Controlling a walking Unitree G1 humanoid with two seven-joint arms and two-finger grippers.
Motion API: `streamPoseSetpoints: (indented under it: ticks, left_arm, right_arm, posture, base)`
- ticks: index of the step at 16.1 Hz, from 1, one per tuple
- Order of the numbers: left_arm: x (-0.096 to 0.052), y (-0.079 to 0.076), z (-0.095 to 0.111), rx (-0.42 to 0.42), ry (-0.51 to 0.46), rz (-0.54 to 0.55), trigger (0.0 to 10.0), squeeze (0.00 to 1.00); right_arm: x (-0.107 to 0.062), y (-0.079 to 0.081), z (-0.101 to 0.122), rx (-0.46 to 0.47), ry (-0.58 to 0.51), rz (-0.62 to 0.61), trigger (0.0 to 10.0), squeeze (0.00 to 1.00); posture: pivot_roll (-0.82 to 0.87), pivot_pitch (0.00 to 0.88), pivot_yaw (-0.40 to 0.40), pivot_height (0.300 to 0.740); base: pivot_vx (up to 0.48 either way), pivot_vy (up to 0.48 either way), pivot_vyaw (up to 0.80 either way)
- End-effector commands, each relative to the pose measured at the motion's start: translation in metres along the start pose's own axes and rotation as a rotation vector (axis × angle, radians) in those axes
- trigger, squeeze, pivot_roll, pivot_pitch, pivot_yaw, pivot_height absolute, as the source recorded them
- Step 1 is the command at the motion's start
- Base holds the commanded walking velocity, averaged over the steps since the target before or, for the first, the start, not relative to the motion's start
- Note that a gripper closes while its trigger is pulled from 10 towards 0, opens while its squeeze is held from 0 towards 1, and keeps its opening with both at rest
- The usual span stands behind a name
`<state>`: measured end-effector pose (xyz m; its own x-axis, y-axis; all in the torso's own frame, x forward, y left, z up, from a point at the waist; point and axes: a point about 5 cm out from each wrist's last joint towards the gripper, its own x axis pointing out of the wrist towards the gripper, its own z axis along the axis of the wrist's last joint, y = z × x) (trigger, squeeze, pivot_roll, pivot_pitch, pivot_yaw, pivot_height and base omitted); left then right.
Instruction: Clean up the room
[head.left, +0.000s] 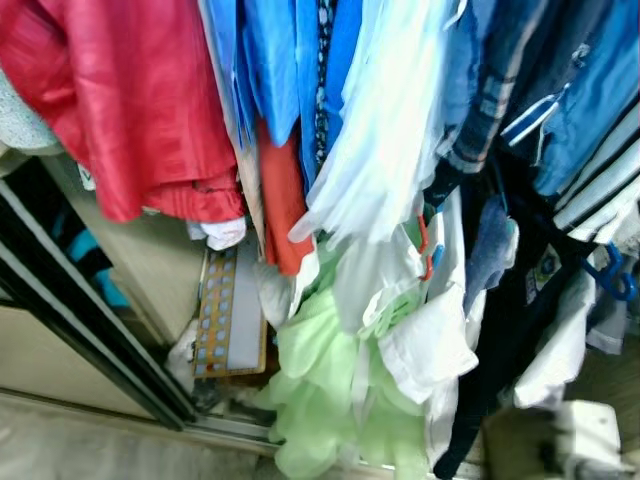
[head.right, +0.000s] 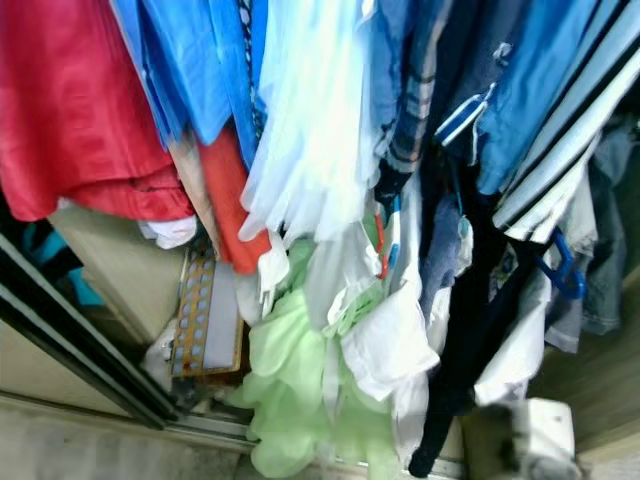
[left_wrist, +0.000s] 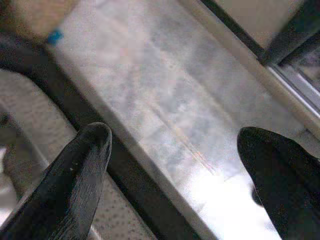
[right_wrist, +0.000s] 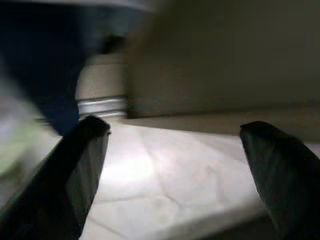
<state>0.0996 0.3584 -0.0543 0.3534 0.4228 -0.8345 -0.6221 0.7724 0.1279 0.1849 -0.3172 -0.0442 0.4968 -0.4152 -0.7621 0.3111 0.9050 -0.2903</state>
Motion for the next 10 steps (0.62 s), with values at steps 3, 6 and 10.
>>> streamPoseSetpoints:
  ticks: [3, 6, 10]
  left_arm:
    - [0.003, -0.040, -0.022, 0.003, 0.073, -0.123, 10.0, 0.00]
    - [0.003, -0.037, -0.016, 0.021, 0.045, -0.136, 10.0, 0.00]
    - [0.003, -0.053, 0.035, 0.050, -0.137, -0.210, 10.0, 0.00]
  right_arm:
    - [0.000, 0.024, 0.007, 0.014, -0.024, 0.077, 10.0, 0.00]
    - [0.000, 0.026, 0.009, 0.045, -0.033, 0.099, 10.0, 0.00]
    - [-0.002, 0.043, 0.068, 0.043, -0.203, 0.142, 10.0, 0.00]
  posture:
    - [-0.03, 0.000, 0.029, 0.740]
    - [-0.02, 0.000, 0.020, 0.740]
    - [-0.01, 0.000, 0.007, 0.740]
  base:
    - [0.000, 0.000, 0.00]
    - [0.000, 0.000, 0.00]
    - [0.000, 0.000, 0.00]
